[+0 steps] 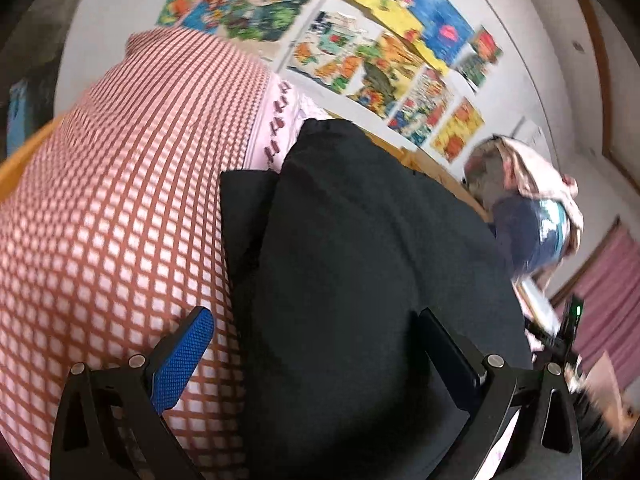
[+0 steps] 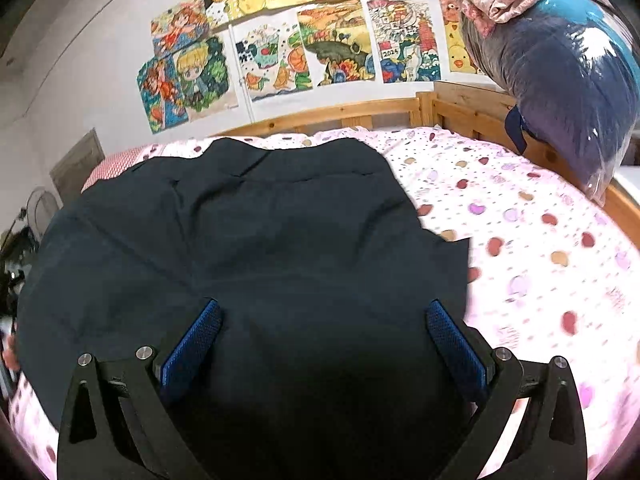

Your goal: Fold large clothes

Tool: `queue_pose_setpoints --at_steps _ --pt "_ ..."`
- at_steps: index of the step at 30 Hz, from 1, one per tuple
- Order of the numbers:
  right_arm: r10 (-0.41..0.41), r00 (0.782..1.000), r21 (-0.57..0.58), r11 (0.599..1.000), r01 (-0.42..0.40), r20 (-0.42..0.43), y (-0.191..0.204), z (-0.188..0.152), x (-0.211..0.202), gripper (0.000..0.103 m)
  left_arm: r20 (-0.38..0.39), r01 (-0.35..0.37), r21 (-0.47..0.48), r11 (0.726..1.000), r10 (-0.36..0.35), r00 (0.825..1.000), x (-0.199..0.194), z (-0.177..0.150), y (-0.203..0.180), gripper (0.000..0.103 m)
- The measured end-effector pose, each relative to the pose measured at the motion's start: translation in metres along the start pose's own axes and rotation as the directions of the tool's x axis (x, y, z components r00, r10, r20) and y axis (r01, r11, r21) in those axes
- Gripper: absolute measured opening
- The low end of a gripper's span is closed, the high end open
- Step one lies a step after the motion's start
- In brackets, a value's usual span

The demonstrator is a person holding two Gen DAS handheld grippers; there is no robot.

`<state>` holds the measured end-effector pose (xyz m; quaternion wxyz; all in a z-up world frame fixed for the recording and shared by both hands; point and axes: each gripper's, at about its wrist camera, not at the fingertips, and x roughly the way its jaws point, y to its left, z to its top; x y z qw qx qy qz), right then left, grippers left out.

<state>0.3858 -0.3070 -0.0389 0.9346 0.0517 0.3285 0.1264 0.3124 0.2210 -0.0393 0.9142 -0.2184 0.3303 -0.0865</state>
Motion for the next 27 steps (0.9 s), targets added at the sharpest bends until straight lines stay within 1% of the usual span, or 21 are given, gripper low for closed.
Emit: queue_pose_setpoints --at_steps 4,5,9,12,15,17,19,20,22,24,27 --pt "-0.022 0.997 -0.023 1.000 0.020 -0.074 -0.016 0.009 0.011 0.101 -0.009 0.041 -0.040 0.998 -0.041 0.999 0.005 -0.002 0.010 0.103" --pt "-0.017 0.995 -0.018 1.000 0.015 -0.095 -0.020 0.010 0.015 0.101 -0.008 0.049 -0.044 0.998 -0.050 0.999 0.007 -0.004 0.012 0.103" --pt "-0.025 0.993 0.014 1.000 0.026 -0.115 -0.024 0.011 0.024 0.101 -0.017 0.084 -0.048 0.995 -0.085 0.996 0.009 -0.007 0.020 0.103" --pt "-0.020 0.993 0.077 0.997 0.029 -0.118 -0.034 0.004 0.032 0.101 -0.043 0.123 -0.068 0.990 -0.126 0.991 0.015 -0.007 0.025 0.103" --pt "0.033 0.993 0.157 0.988 -0.014 -0.117 -0.048 -0.012 0.041 0.101 -0.072 0.176 -0.101 0.979 -0.183 0.980 0.023 -0.009 0.034 0.103" --pt "0.122 0.987 0.235 0.967 -0.094 -0.107 -0.062 -0.026 0.049 0.102 -0.078 0.193 -0.109 0.975 -0.202 0.976 0.026 -0.009 0.035 0.103" --pt "0.193 0.978 0.291 0.943 -0.161 -0.084 -0.073 -0.035 0.054 0.102 -0.080 0.204 -0.109 0.973 -0.213 0.974 0.028 -0.009 0.035 0.103" --pt "0.213 0.974 0.303 0.936 -0.182 -0.074 -0.077 -0.037 0.056 0.102 -0.080 0.212 -0.110 0.971 -0.221 0.972 0.028 -0.009 0.035 0.103" --pt "0.225 0.971 0.305 0.933 -0.192 -0.077 -0.077 -0.038 0.060 0.102 -0.083 0.229 -0.115 0.967 -0.239 0.967 0.031 -0.008 0.037 0.103" --pt "0.232 0.968 0.299 0.934 -0.194 -0.096 -0.076 -0.036 0.065 0.102 -0.090 0.259 -0.134 0.957 -0.272 0.958 0.034 -0.006 0.041 0.103" --pt "0.274 0.950 0.300 0.928 -0.220 -0.152 -0.077 -0.027 0.078 0.102 -0.107 0.299 -0.149 0.943 -0.316 0.943 0.041 -0.001 0.045 0.103"
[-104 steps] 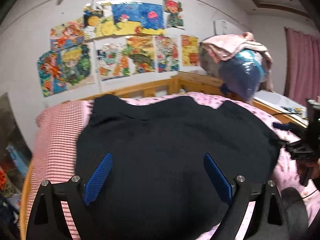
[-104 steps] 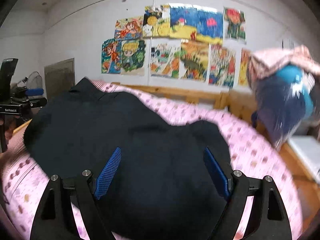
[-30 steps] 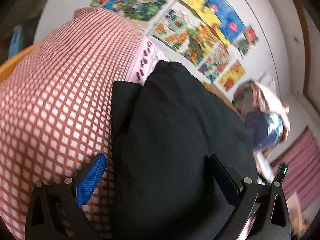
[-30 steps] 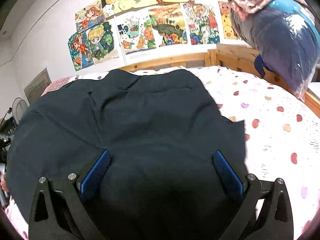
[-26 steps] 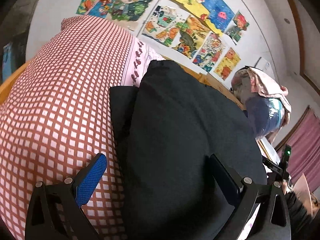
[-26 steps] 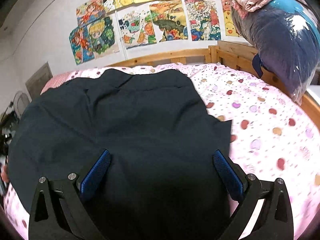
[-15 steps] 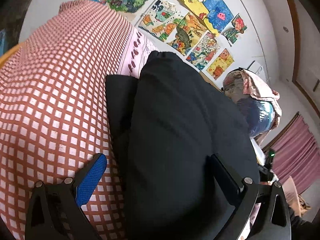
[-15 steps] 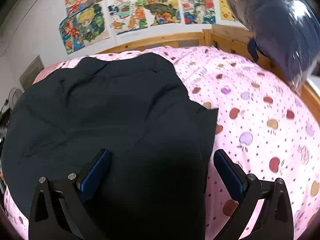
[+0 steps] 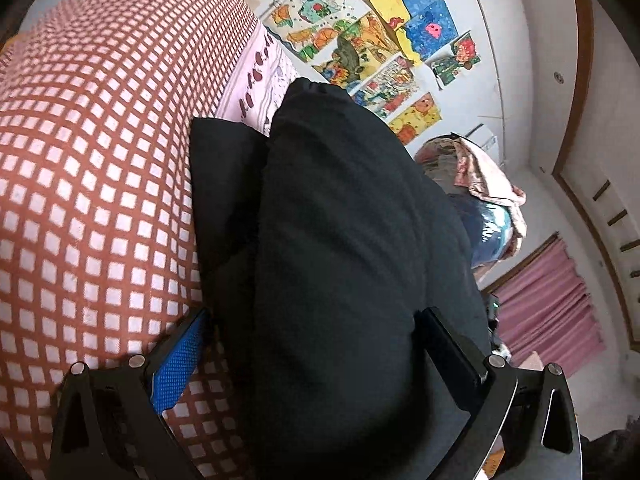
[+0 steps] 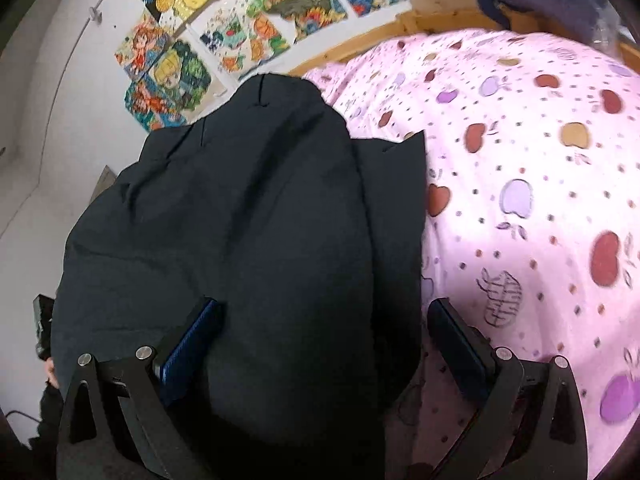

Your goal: Fold large clothes

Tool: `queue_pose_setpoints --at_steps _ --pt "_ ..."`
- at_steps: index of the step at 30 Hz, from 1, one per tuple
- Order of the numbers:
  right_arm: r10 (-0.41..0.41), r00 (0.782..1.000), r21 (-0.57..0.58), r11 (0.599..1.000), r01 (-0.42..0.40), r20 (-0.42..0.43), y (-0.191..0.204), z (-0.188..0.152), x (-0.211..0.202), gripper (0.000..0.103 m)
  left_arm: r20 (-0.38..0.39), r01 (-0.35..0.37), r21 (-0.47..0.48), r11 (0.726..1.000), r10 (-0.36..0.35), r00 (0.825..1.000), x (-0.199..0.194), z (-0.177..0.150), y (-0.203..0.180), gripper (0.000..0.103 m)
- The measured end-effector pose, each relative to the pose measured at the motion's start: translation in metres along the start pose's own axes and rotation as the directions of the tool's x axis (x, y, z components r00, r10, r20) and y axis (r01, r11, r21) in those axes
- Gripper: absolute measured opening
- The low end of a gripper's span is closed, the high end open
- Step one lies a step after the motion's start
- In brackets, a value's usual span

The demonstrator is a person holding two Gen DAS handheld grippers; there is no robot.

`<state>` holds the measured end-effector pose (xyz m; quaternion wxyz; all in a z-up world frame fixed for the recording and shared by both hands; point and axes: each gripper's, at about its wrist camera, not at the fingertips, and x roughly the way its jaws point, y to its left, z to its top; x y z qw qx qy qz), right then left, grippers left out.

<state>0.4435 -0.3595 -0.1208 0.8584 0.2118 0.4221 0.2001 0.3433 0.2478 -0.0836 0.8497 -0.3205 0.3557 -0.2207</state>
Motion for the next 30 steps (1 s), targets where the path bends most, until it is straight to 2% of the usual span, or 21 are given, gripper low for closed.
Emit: queue_pose_setpoints --at_steps 5,8,17,25,30 --pt "0.066 0.988 -0.011 0.998 -0.068 -0.139 0.001 0.023 0.026 0.102 -0.060 0.057 0.008 0.998 -0.056 0.997 0.008 0.011 0.006 0.103" --pt "0.097 0.978 -0.012 0.995 -0.101 -0.183 0.007 0.027 0.044 0.102 -0.092 0.083 0.005 0.997 -0.082 0.992 0.013 0.016 0.009 0.103" --pt "0.104 0.982 0.009 0.995 -0.104 -0.158 0.016 0.018 0.073 0.102 -0.148 0.068 0.014 0.998 -0.065 0.987 0.026 0.022 0.005 0.103" --pt "0.102 0.987 0.005 0.995 -0.102 -0.127 0.016 0.015 0.066 0.102 -0.120 0.045 -0.017 0.999 -0.047 0.992 0.021 0.027 0.010 0.103" --pt "0.113 0.987 0.002 0.994 -0.114 -0.114 -0.005 0.004 0.051 0.102 -0.166 0.010 -0.017 1.000 -0.012 0.986 0.030 0.024 0.013 0.103"
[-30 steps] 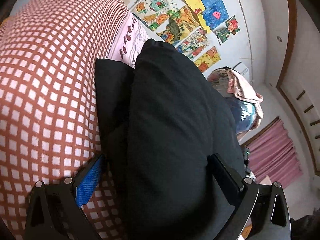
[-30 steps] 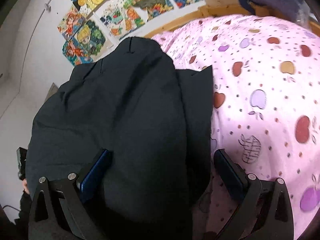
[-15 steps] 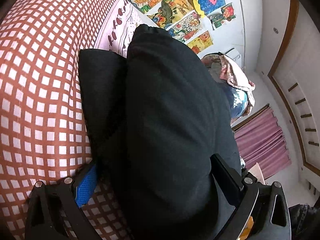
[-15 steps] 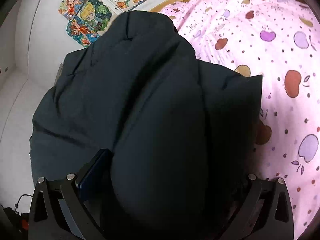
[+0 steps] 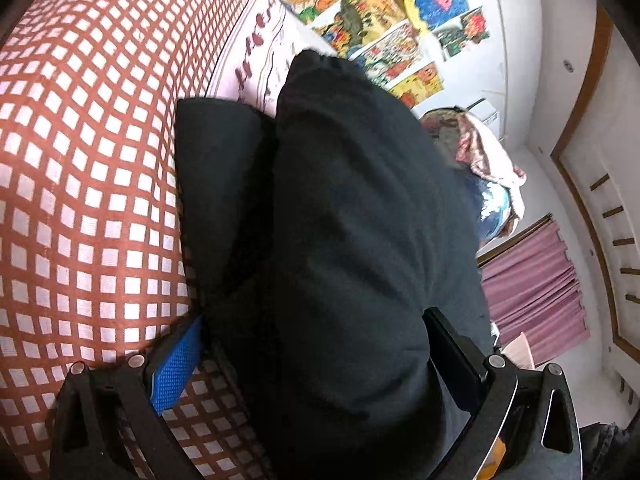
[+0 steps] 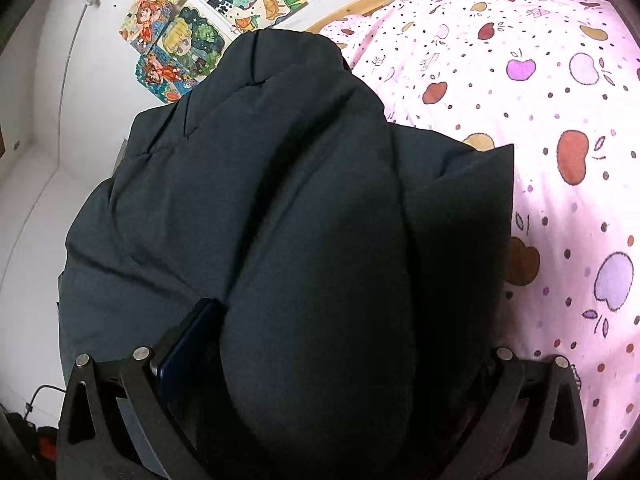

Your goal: Fold large clothes

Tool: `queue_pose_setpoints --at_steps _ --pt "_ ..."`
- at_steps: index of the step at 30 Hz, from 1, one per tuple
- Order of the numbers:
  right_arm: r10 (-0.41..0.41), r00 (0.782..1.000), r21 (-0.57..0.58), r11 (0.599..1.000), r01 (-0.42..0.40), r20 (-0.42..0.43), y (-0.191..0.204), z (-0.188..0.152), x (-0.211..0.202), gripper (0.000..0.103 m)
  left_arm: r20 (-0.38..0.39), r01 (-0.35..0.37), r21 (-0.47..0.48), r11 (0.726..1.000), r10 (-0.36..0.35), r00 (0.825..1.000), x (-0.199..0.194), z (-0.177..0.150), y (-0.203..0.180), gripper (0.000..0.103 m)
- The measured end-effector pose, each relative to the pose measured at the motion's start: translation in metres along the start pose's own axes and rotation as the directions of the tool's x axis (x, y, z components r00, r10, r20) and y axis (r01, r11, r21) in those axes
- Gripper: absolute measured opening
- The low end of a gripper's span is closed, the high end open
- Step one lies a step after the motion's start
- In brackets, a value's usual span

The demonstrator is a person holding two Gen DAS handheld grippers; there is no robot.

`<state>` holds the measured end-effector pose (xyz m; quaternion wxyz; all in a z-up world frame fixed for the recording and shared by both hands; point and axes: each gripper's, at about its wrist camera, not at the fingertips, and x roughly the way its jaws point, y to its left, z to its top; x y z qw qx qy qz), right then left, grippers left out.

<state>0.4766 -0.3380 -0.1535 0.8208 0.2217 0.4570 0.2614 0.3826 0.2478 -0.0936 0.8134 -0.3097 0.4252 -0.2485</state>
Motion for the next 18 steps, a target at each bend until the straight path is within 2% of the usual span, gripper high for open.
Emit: queue_pose_setpoints --at_steps 7,10,15,18 --pt "-0.027 1.000 -0.026 0.999 0.026 -0.013 0.007 0.001 -0.005 0.102 -0.028 -0.040 0.022 0.999 0.041 0.999 0.005 -0.002 -0.004 0.103" --pt "-0.007 1.000 -0.028 1.000 0.006 -0.028 0.009 0.002 -0.008 0.102 -0.027 -0.069 0.025 0.997 0.070 0.997 0.006 -0.002 -0.007 0.103" --pt "0.006 0.999 -0.038 0.999 -0.008 -0.040 0.014 0.002 -0.009 0.102 0.007 -0.173 0.057 0.983 0.173 0.985 0.008 0.002 -0.034 0.103" --pt "-0.001 0.999 -0.037 0.999 -0.001 -0.046 0.016 0.003 -0.009 0.102 0.018 -0.211 0.080 0.974 0.210 0.977 0.006 0.004 -0.042 0.103"
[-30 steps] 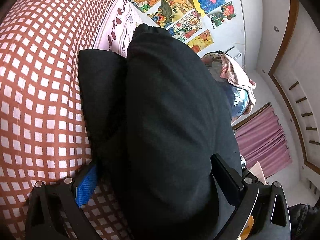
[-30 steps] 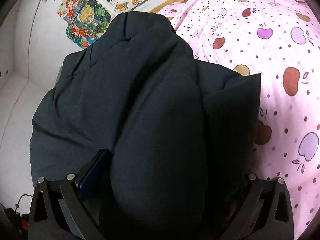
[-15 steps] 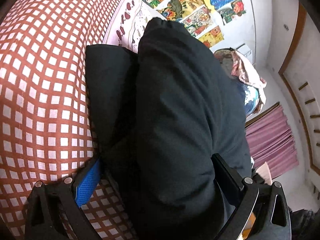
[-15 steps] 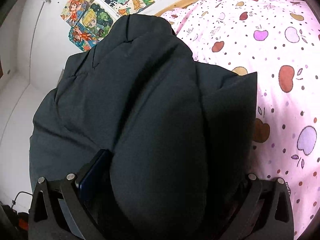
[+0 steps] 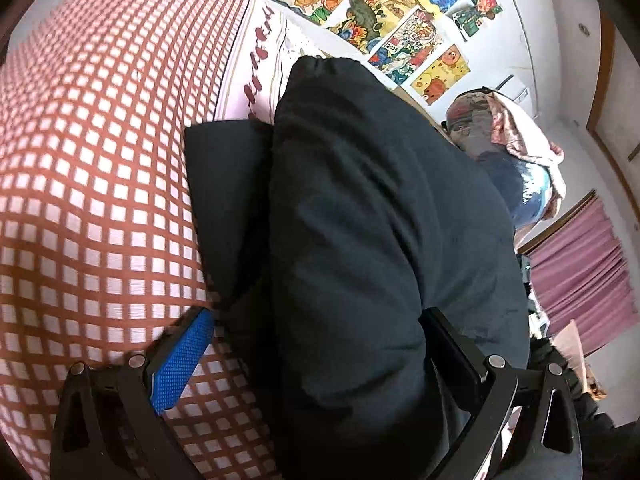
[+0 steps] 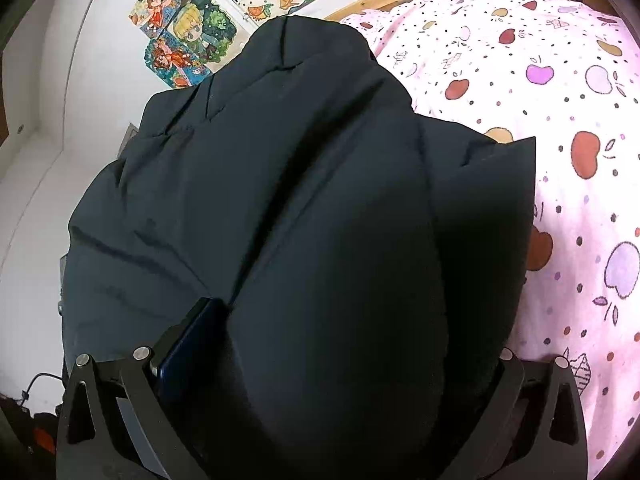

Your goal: Fold large clothes

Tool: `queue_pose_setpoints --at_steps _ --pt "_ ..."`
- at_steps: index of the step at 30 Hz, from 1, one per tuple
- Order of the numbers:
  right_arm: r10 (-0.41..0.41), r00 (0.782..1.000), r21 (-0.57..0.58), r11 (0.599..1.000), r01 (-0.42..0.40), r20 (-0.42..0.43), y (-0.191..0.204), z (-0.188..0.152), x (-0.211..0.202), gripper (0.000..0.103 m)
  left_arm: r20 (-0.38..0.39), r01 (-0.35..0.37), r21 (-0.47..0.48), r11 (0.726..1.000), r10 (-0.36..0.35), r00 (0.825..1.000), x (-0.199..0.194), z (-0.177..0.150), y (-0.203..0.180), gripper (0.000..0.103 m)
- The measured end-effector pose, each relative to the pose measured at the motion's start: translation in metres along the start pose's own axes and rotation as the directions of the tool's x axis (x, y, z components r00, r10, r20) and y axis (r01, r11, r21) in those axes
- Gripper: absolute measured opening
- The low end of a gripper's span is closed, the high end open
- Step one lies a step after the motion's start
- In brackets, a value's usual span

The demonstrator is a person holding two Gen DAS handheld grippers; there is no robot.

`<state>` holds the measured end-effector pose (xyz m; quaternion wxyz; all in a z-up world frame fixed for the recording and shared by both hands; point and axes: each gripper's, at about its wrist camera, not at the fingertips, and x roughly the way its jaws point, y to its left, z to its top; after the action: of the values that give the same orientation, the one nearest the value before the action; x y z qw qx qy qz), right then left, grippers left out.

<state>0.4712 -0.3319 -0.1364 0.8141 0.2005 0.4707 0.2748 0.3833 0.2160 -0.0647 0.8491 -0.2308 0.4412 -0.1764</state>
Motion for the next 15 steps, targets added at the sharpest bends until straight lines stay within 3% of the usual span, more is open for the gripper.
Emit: queue_pose_setpoints --at_steps 8,15 --pt "-0.018 1.000 -0.001 1.000 0.018 -0.013 0.008 0.007 0.001 0.102 0.001 0.054 -0.027 0.998 -0.054 0.999 0.007 0.002 0.018 0.103" --pt "-0.039 0.999 -0.006 0.999 0.039 -0.027 0.017 0.012 0.002 0.102 -0.006 -0.032 -0.005 0.999 0.032 0.999 0.007 0.002 0.009 0.103"
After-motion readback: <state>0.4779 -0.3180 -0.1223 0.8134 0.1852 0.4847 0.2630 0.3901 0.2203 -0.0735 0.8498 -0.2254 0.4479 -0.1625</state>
